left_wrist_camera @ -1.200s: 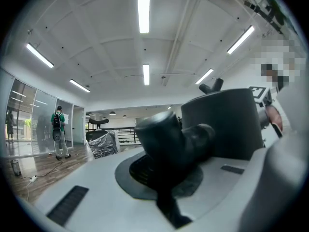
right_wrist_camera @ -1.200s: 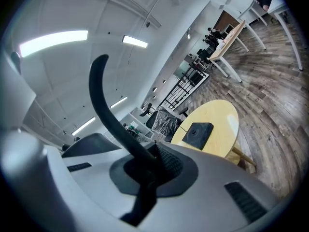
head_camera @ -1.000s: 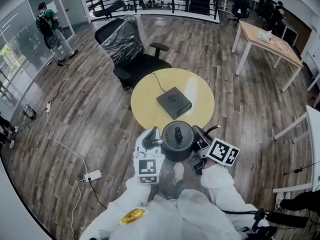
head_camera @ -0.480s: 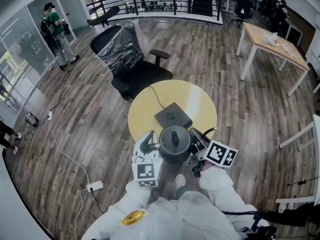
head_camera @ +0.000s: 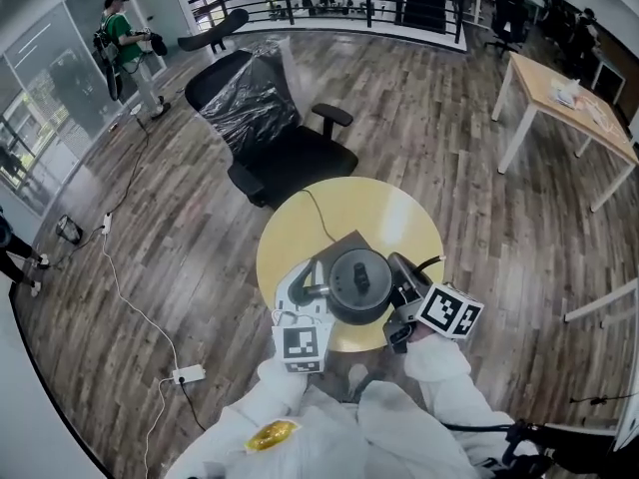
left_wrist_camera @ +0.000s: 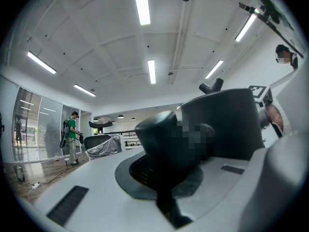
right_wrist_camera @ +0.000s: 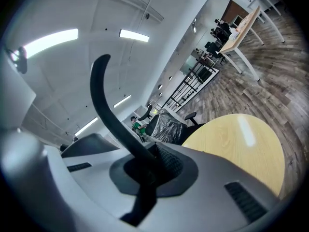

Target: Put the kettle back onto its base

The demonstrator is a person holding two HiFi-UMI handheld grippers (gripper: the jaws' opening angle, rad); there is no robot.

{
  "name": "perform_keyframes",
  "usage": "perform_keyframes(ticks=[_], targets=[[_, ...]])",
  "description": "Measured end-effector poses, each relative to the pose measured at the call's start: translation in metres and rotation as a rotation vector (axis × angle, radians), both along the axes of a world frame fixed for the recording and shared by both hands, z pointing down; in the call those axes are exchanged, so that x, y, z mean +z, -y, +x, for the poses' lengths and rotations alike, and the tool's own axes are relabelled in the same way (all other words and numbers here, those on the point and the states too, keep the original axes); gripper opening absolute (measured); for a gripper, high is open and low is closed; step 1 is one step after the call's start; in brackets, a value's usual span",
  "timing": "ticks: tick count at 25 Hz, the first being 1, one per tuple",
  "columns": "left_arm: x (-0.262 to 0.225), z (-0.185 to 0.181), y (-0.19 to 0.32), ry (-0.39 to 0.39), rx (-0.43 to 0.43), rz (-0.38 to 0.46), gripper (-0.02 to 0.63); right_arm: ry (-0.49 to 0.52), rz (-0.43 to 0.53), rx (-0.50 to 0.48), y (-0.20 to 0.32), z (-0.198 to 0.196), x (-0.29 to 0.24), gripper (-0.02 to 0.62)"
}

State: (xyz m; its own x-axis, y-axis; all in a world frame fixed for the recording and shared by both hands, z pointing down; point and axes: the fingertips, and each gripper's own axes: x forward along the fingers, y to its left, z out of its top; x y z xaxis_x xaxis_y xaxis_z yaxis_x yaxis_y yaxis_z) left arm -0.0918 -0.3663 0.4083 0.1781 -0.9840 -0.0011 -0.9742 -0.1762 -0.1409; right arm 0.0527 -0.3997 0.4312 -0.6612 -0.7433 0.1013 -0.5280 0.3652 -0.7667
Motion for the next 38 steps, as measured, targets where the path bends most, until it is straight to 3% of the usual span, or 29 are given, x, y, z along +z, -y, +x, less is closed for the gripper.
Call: perform_keyframes(ticks=[10, 25, 38], targets=[[0.027, -0.018, 0.059, -0.009, 0.027, -0.035, -0.002, 0.001, -0.026, 0.015, 0.054, -0.018, 0.025, 0.012], [0.116, -0.031, 0.130, -0.036, 0.034, -0.081, -0.002, -0.045, -0.058, 0.041, 0.128, -0.029, 0.124, 0.011], [0.184, -0.033, 0.152, -0.014, 0.066, -0.146, -0.002, -0.030, -0.065, 0.068, 0.145, -0.031, 0.184, 0.011]])
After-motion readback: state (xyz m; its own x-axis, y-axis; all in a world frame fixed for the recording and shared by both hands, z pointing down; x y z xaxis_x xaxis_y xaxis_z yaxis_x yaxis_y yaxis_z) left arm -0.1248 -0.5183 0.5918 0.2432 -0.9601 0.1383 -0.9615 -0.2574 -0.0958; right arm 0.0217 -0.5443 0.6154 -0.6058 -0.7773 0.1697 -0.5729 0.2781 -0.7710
